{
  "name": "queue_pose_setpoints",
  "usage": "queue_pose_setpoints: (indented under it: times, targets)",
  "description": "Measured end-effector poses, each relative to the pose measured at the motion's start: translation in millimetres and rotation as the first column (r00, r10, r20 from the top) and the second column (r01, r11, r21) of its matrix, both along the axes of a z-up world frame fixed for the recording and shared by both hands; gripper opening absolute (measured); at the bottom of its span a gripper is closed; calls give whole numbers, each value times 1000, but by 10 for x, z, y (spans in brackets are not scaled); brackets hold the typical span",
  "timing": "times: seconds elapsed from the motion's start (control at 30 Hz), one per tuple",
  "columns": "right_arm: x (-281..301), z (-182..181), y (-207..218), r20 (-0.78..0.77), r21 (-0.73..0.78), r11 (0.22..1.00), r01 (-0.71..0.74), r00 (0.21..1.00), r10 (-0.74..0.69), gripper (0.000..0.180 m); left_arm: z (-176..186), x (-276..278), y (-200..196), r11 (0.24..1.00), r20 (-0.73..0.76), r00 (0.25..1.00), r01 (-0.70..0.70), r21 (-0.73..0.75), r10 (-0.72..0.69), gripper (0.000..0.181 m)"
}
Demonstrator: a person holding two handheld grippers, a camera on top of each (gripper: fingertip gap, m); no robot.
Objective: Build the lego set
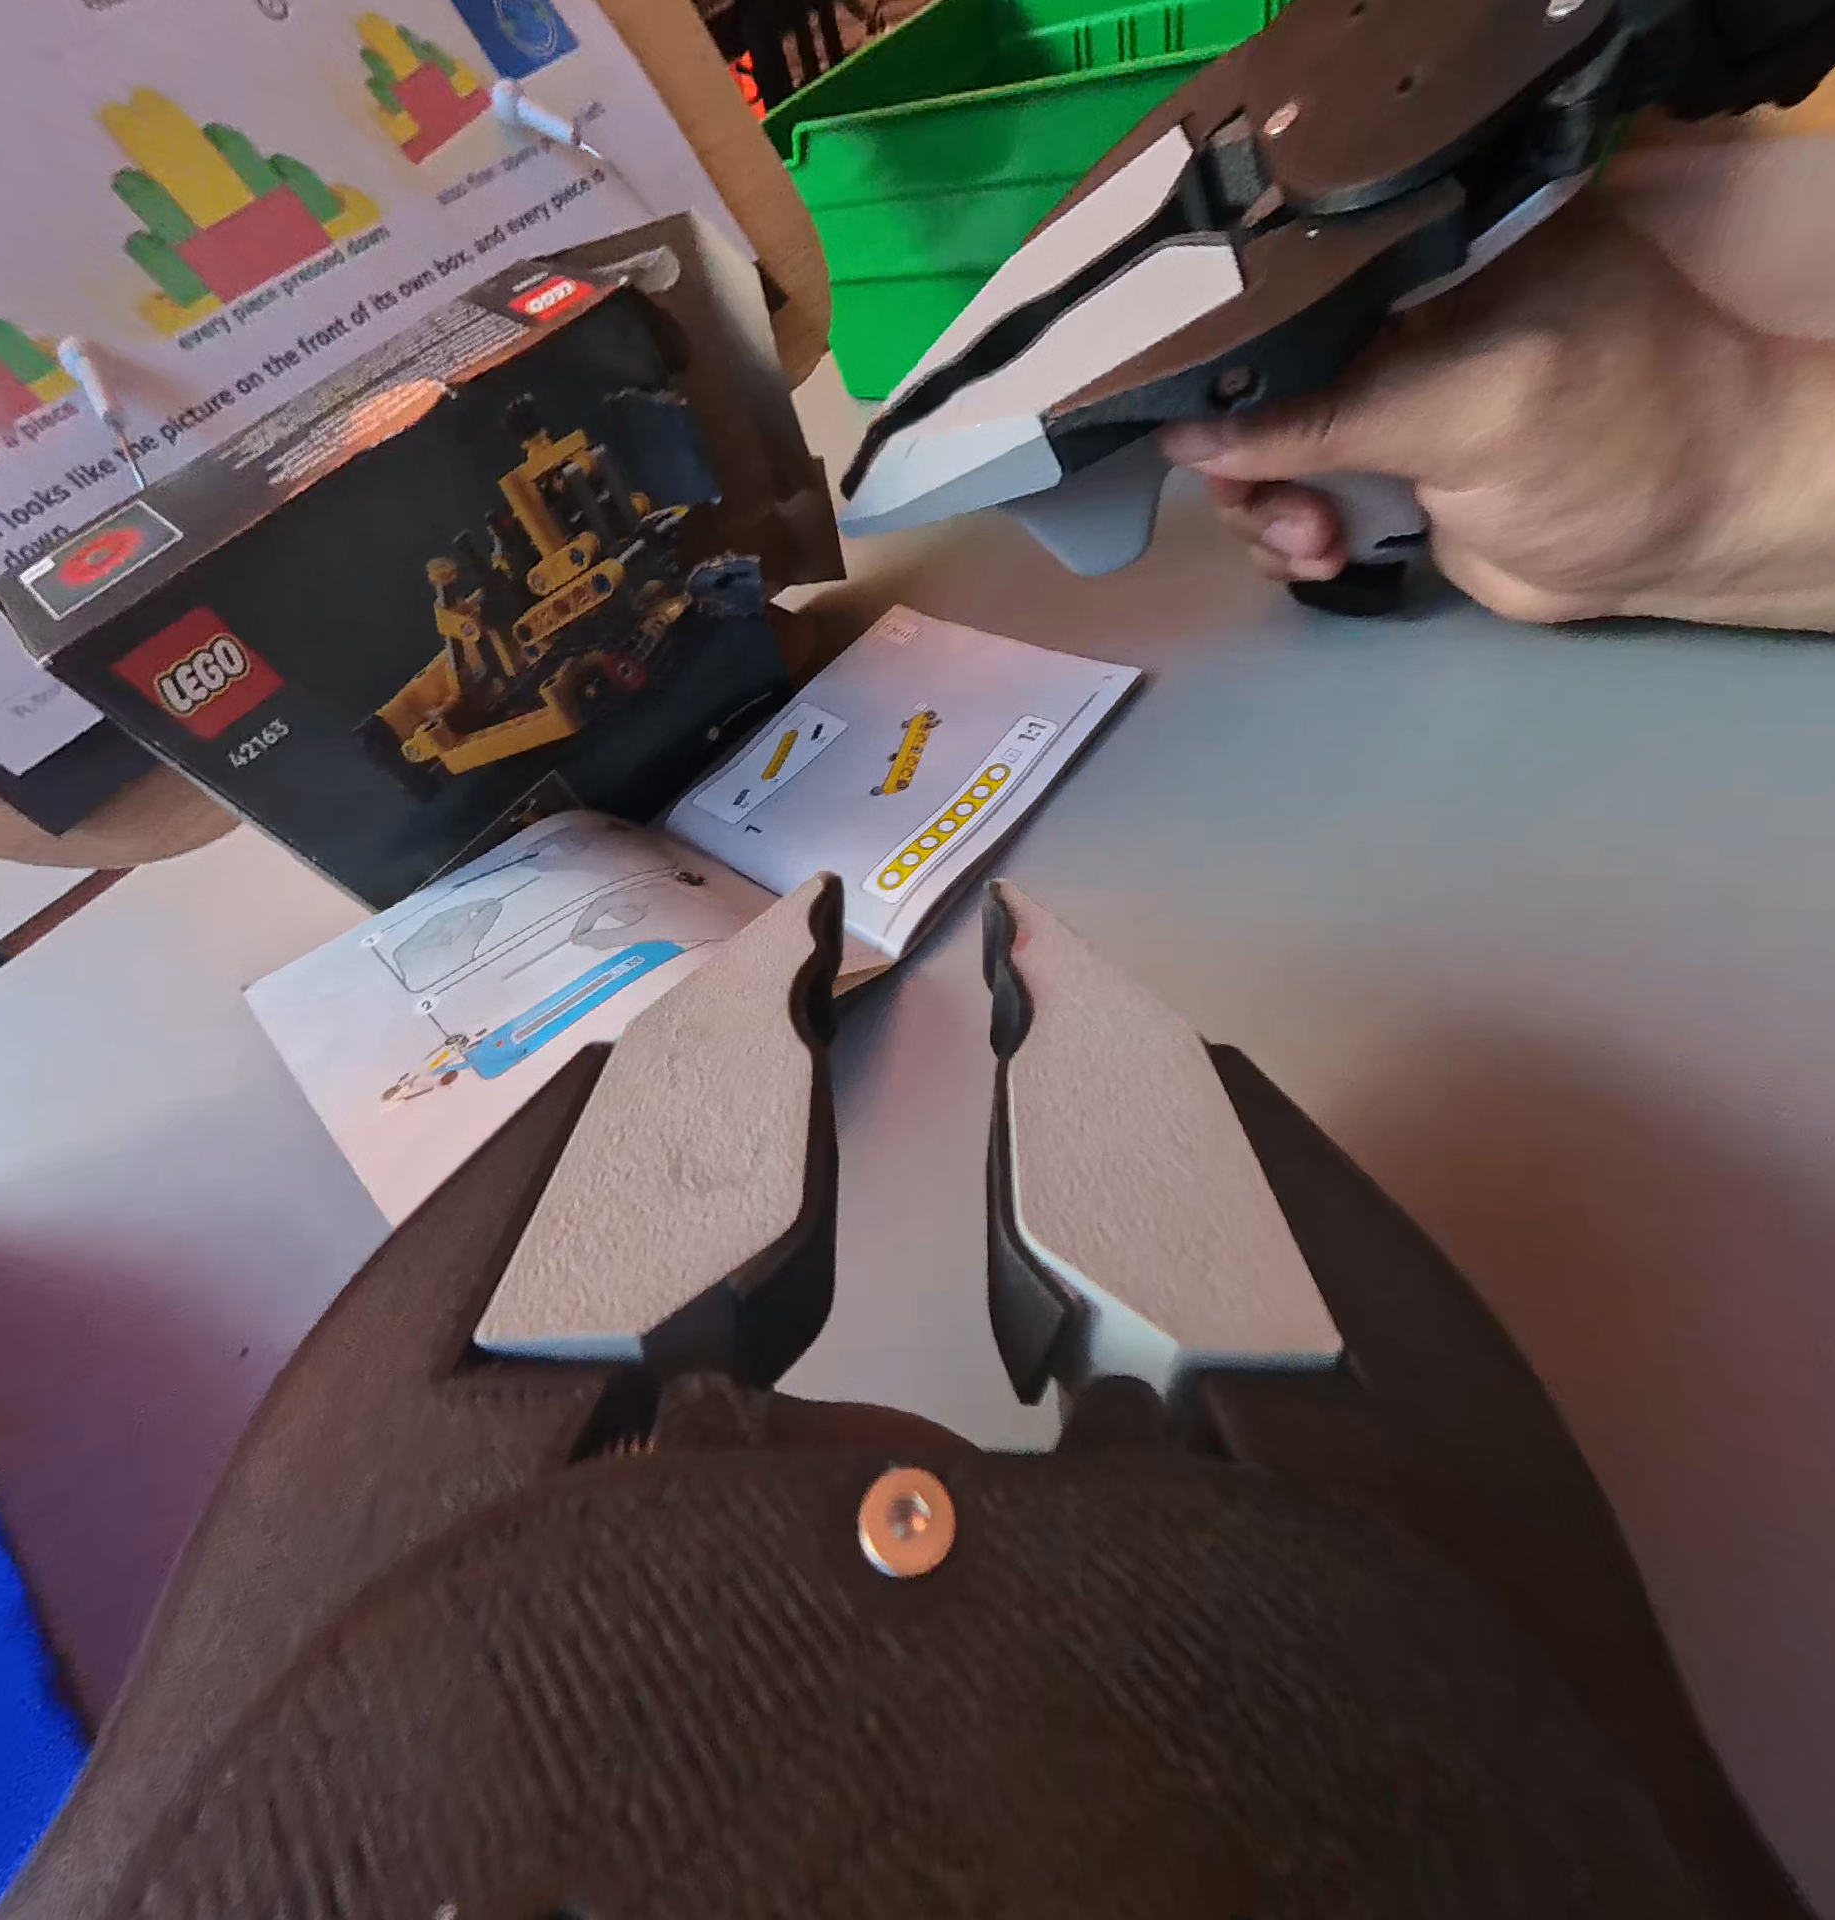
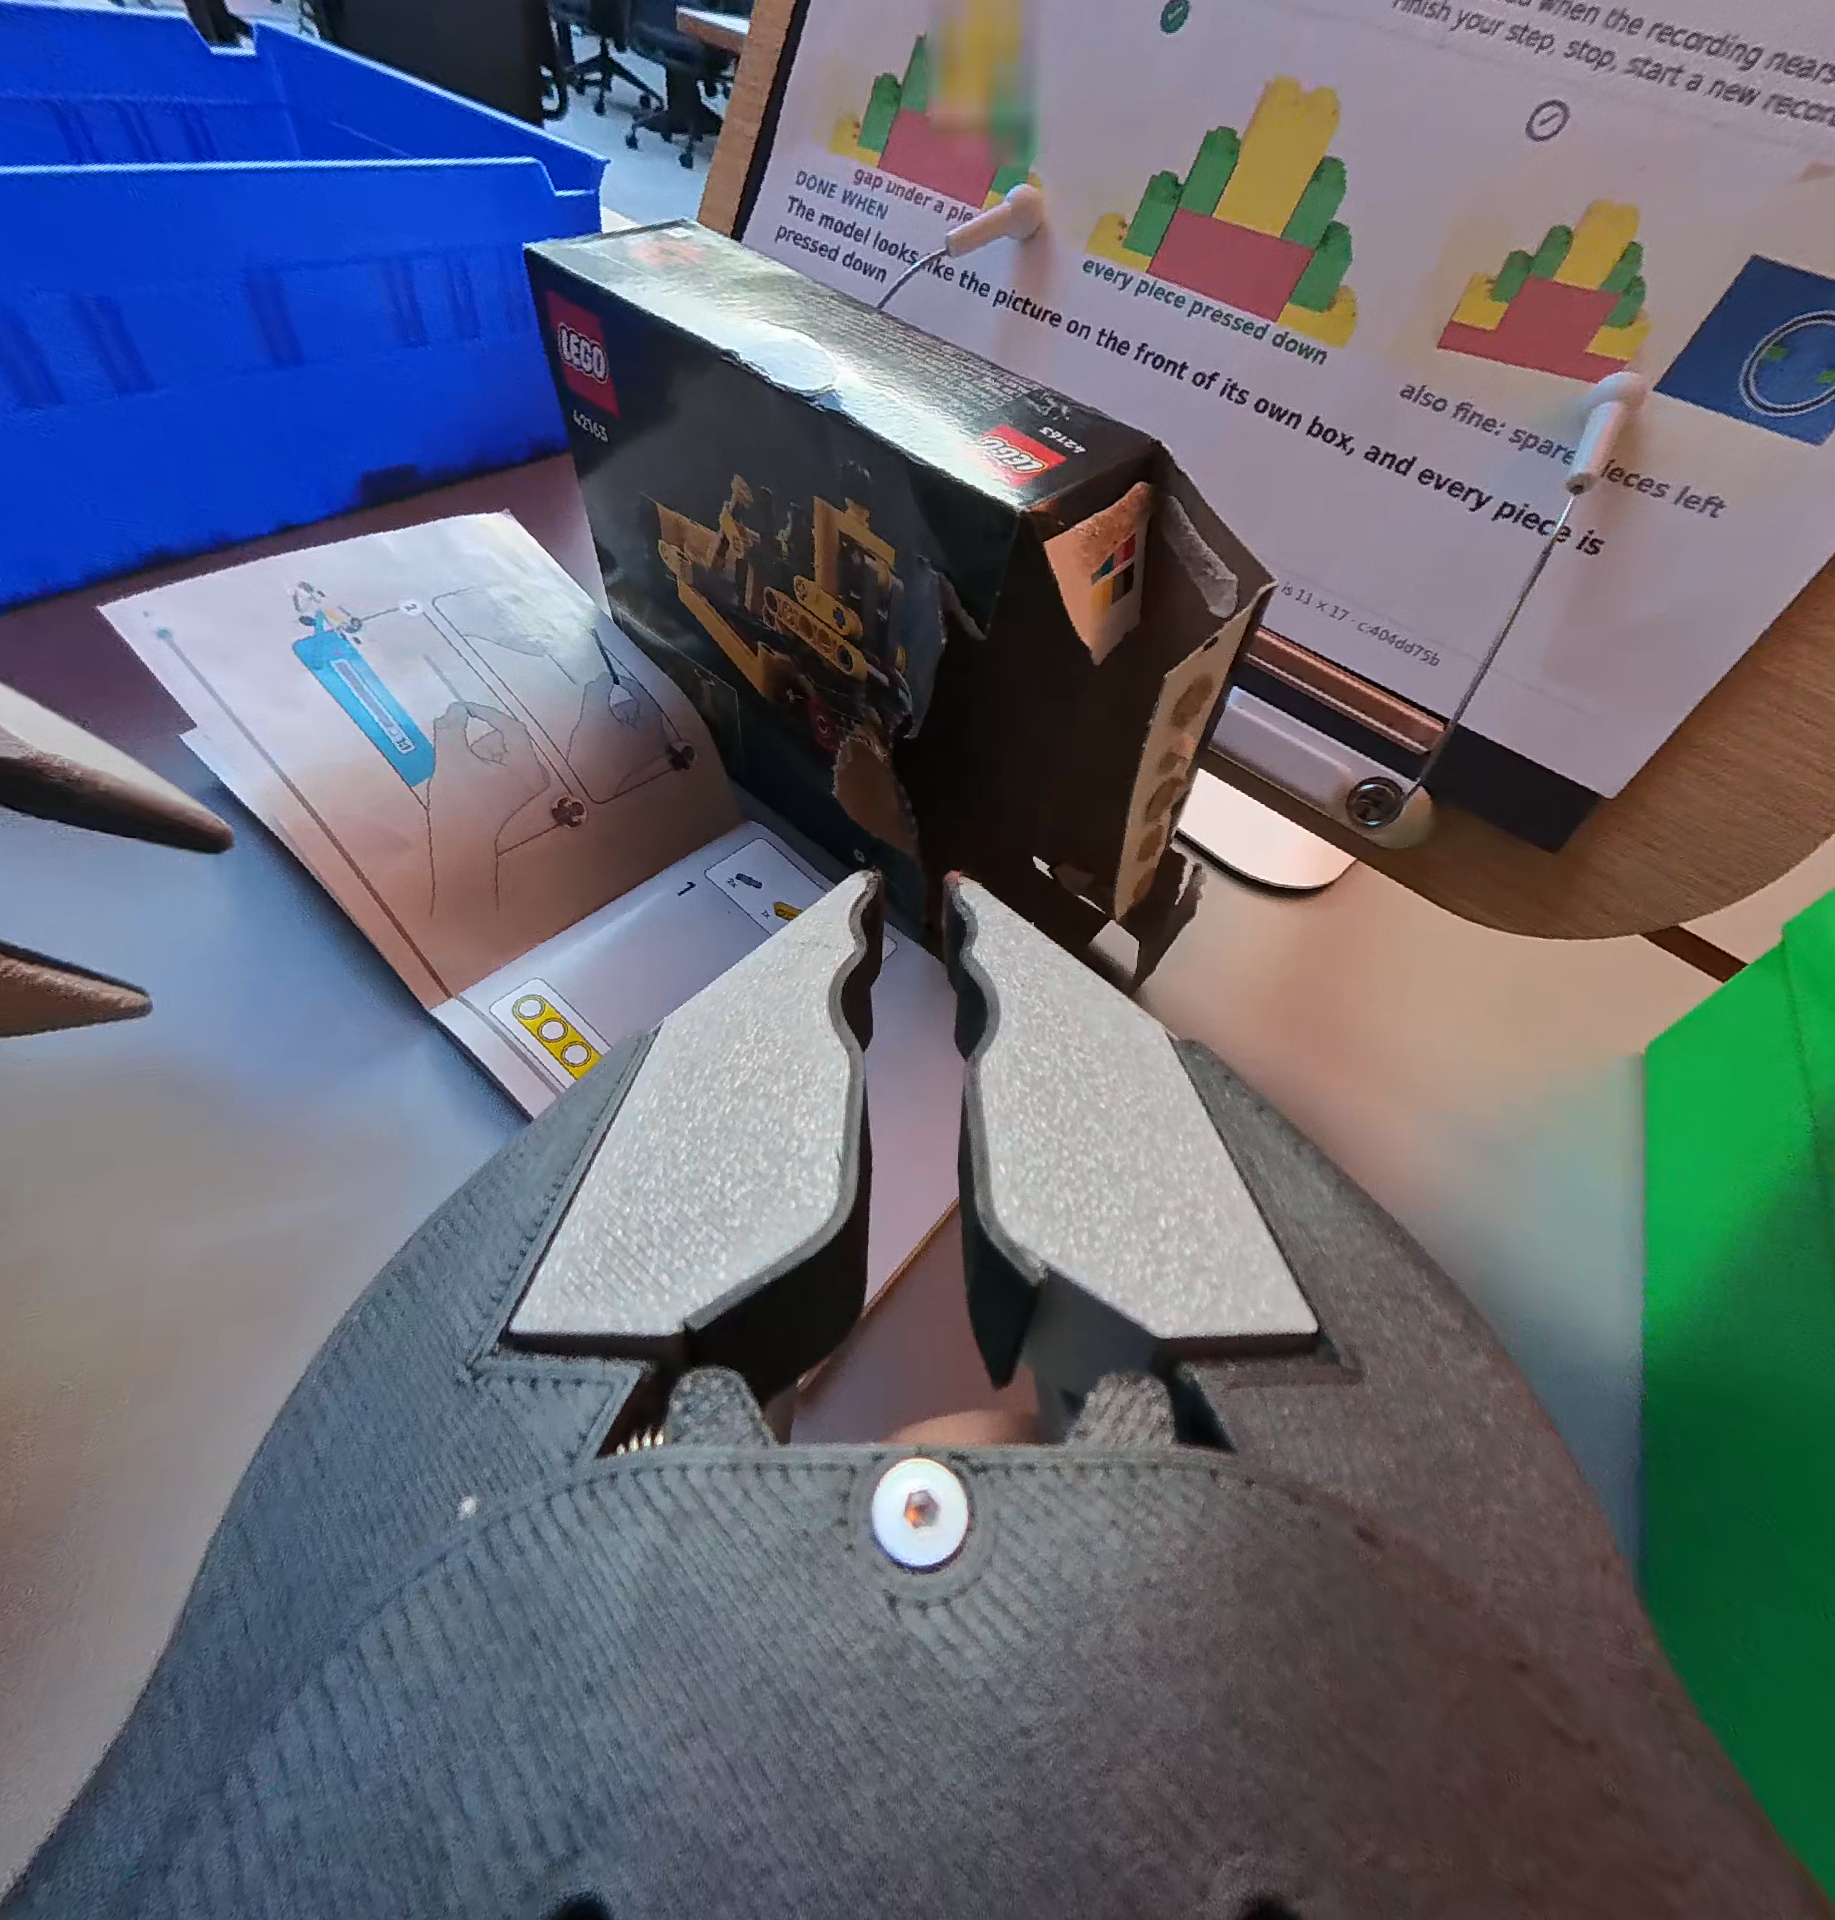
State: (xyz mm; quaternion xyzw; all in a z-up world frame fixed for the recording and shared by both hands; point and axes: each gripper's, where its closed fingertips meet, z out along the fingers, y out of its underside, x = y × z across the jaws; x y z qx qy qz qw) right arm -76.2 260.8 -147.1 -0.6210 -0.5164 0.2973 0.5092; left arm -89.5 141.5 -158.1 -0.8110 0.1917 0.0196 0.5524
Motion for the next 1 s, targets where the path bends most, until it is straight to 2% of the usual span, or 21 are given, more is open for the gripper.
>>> queue_pose_setpoints:
  times: [0.1,0.23,0.4,0.5,0.73,1.0]
  targets:
    - [-3,1,-9,1,5,1000,-3,1000,3,8,-19,-97,19,999,18,999,-41,-19,41,13]
    - [-14,-7,-29,5,2,1000,-12,1000,12,8,-145,-497,85,980,-112,977,-191,-63,183,2]
    - [-24,-10,-53,9,8,1000,-20,1000,20,8,-281,-787,98,951,-170,952,-276,-135,252,0]
    - [-25,-10,-66,9,9,1000,-24,1000,24,8,-434,-867,56,931,-206,948,-287,-225,242,0]
    - [-26,-22,-89,16,6,999,-35,999,35,7,-397,-909,54,931,-125,957,-283,-230,260,0]
    - [-34,-35,-100,22,0,999,-46,999,46,8,-367,-899,54,938,-125,959,-277,-210,255,0]
